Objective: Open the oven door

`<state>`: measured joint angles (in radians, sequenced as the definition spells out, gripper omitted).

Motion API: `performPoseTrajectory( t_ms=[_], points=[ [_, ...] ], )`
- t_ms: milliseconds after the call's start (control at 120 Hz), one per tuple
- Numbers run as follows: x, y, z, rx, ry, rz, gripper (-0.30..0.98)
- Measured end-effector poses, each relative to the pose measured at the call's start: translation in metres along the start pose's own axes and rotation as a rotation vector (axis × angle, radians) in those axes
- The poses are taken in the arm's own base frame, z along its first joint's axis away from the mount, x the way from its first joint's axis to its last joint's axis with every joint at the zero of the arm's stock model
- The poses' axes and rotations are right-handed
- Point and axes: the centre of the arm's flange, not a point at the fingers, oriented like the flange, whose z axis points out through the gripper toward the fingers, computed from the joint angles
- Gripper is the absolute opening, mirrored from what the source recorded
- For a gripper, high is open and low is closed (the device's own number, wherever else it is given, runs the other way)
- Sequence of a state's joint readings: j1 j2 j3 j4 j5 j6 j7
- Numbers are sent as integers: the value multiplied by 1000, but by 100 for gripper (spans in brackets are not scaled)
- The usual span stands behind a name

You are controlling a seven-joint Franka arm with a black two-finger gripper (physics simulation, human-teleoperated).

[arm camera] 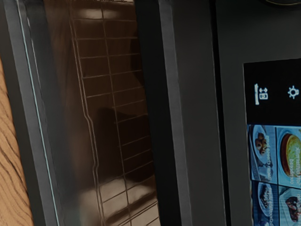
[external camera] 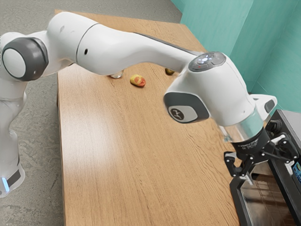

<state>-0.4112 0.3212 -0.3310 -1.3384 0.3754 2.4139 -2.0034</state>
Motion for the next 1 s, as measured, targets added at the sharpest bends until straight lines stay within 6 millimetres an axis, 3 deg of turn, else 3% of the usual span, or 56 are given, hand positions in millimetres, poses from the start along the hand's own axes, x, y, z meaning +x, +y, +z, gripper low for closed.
performPoseTrajectory(
  t_ms=[1000],
  points=[
    [29,-14,50,73,-36,-46,68]
  ],
)
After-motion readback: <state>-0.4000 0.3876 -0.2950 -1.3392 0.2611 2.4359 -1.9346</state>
